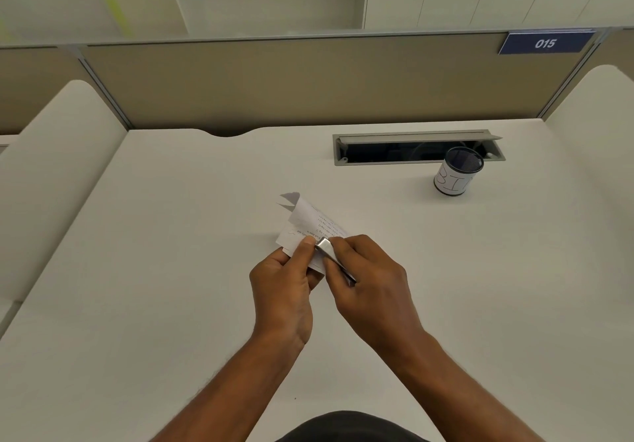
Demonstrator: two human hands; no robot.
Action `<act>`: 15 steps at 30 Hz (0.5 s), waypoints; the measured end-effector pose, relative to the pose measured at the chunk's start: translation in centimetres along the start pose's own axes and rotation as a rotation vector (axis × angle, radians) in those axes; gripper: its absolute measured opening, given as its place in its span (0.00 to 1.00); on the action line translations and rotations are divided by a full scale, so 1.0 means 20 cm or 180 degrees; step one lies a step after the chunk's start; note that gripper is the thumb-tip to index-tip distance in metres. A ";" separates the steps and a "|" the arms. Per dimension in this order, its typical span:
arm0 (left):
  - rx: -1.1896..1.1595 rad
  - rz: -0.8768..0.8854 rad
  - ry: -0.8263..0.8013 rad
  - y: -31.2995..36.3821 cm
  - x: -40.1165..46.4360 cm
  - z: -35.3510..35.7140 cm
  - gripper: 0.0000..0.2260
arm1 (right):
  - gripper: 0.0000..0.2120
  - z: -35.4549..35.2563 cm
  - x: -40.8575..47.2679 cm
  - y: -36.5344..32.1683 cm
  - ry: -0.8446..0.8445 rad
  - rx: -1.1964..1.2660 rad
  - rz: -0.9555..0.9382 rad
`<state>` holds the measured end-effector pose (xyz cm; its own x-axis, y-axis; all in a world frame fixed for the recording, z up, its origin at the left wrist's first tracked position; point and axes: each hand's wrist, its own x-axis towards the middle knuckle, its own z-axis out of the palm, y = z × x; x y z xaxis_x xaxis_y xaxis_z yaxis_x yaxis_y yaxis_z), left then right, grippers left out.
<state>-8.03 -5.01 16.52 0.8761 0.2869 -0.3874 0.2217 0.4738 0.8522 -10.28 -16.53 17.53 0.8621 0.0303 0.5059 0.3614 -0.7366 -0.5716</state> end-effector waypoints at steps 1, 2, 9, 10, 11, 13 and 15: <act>0.0004 0.0002 0.0000 0.00 0.00 0.00 0.08 | 0.11 0.00 0.00 0.00 0.0011 0.0005 0.0015; 0.0008 0.0008 -0.0009 0.00 0.00 0.00 0.08 | 0.11 0.00 0.00 -0.01 0.0020 0.0028 0.0046; 0.0168 0.0156 -0.0065 -0.04 -0.04 0.01 0.07 | 0.07 0.02 0.01 -0.01 0.0039 0.0341 0.0578; 0.0170 0.0170 -0.0045 -0.04 -0.04 0.01 0.07 | 0.07 0.02 0.01 0.00 -0.0022 0.0449 0.0663; 0.0162 0.0180 -0.0034 -0.04 -0.04 0.01 0.07 | 0.07 0.02 0.01 0.00 -0.0073 0.0563 0.0747; 0.0176 0.0204 -0.0014 -0.03 -0.03 0.01 0.08 | 0.06 0.02 0.00 0.01 -0.0113 0.0718 0.0866; 0.0188 0.0224 0.0006 -0.02 -0.02 0.01 0.08 | 0.06 0.02 0.00 0.02 -0.0146 0.0770 0.0930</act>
<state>-8.36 -5.44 16.36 0.8896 0.3192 -0.3266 0.1846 0.4026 0.8965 -9.97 -16.54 16.99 0.9542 -0.1231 0.2728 0.1668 -0.5382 -0.8261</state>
